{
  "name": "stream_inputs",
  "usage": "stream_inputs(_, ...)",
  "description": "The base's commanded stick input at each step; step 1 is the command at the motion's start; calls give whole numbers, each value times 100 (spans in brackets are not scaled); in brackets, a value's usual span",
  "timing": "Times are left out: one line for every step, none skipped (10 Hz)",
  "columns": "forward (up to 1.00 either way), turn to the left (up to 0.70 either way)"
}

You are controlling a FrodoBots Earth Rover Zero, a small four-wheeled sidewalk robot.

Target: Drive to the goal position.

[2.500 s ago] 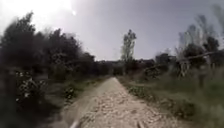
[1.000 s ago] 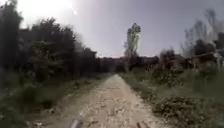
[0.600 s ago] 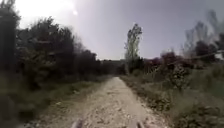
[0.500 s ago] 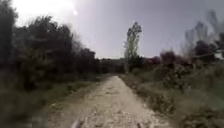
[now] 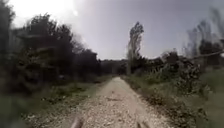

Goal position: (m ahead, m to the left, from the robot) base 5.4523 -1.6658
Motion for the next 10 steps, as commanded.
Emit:
stream_inputs(100,0)
stream_inputs(100,0)
stream_inputs(100,0)
stream_inputs(100,0)
stream_inputs(100,0)
stream_inputs(100,0)
stream_inputs(100,0)
stream_inputs(100,0)
stream_inputs(100,0)
stream_inputs(100,0)
